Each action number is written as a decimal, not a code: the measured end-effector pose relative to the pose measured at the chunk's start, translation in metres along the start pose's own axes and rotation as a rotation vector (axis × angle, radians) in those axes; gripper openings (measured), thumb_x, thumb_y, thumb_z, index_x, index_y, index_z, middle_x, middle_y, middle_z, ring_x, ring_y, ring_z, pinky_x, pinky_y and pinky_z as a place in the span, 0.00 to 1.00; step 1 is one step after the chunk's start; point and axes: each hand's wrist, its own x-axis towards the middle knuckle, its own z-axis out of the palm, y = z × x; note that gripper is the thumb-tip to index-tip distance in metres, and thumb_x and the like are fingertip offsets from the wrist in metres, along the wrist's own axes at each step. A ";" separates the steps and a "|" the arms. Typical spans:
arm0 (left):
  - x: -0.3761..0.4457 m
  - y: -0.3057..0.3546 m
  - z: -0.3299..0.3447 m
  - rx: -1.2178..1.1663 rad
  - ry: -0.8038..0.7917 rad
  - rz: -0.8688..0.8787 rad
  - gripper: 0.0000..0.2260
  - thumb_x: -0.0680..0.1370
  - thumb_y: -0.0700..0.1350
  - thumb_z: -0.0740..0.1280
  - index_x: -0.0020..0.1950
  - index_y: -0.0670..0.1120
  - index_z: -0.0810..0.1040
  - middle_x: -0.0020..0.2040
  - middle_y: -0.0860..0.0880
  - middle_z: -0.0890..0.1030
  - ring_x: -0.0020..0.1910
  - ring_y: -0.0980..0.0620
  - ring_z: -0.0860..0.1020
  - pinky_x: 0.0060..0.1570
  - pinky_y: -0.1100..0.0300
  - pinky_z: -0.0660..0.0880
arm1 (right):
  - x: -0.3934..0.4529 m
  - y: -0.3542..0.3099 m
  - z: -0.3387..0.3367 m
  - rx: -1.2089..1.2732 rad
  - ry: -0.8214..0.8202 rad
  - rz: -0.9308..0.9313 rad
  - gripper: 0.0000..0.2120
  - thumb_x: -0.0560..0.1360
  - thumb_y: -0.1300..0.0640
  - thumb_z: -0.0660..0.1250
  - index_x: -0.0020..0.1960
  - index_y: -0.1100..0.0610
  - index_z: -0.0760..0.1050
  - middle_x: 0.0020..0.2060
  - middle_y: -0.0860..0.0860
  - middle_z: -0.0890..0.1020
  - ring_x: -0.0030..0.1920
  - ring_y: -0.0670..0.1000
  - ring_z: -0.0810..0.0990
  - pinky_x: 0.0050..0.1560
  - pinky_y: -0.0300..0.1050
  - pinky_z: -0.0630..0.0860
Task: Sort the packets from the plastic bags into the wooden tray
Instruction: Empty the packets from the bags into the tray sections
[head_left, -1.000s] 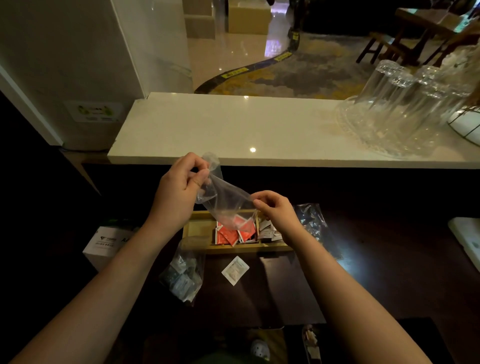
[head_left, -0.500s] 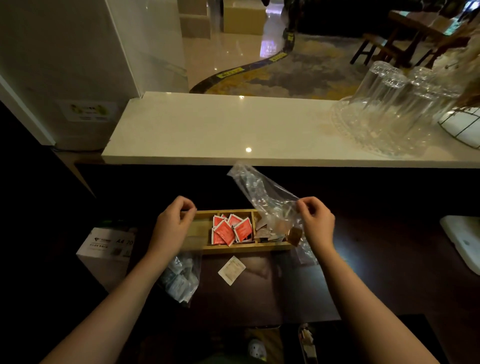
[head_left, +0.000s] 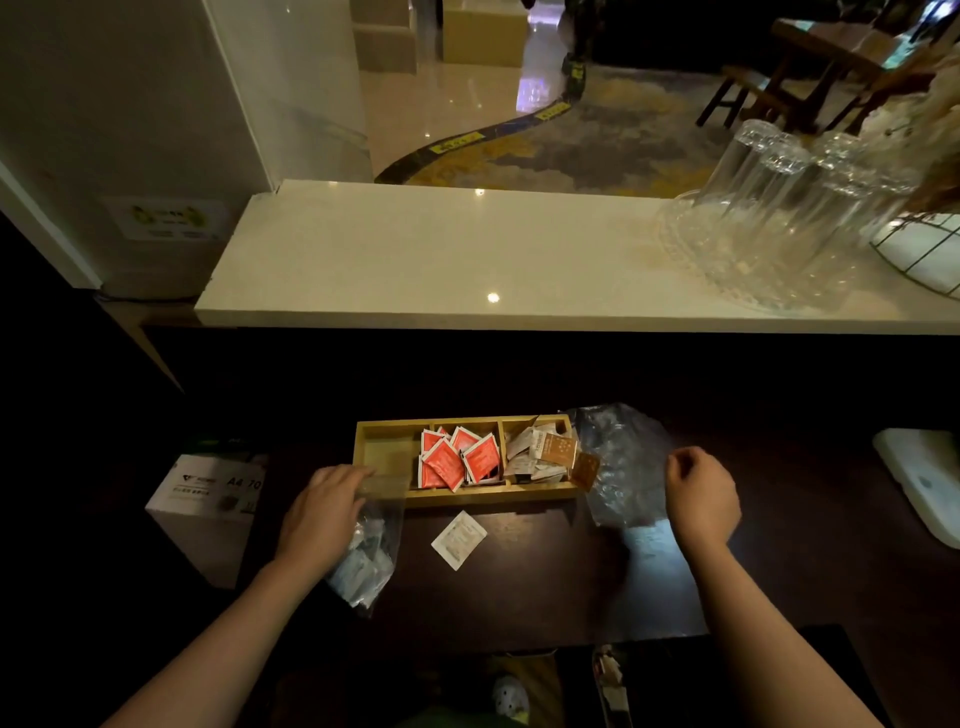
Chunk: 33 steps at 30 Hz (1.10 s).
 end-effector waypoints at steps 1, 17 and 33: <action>0.001 -0.003 0.001 0.027 -0.002 0.017 0.16 0.77 0.40 0.63 0.65 0.50 0.74 0.61 0.51 0.76 0.62 0.51 0.71 0.53 0.56 0.73 | -0.002 0.004 0.005 -0.013 -0.053 0.002 0.07 0.77 0.54 0.62 0.45 0.54 0.77 0.42 0.55 0.82 0.41 0.58 0.79 0.37 0.47 0.74; -0.014 -0.002 -0.034 -0.133 -0.096 -0.046 0.06 0.79 0.43 0.61 0.43 0.50 0.71 0.44 0.52 0.72 0.41 0.55 0.73 0.38 0.60 0.68 | -0.028 -0.023 0.009 -0.042 0.024 -0.185 0.11 0.75 0.58 0.65 0.55 0.62 0.75 0.51 0.59 0.77 0.52 0.58 0.75 0.48 0.52 0.73; -0.053 0.050 -0.051 -1.173 -0.351 -0.457 0.01 0.75 0.36 0.65 0.45 0.39 0.75 0.37 0.43 0.81 0.37 0.48 0.80 0.37 0.55 0.75 | -0.144 -0.169 0.014 0.473 -0.926 -0.610 0.09 0.75 0.59 0.68 0.55 0.55 0.78 0.41 0.42 0.79 0.40 0.41 0.76 0.43 0.35 0.74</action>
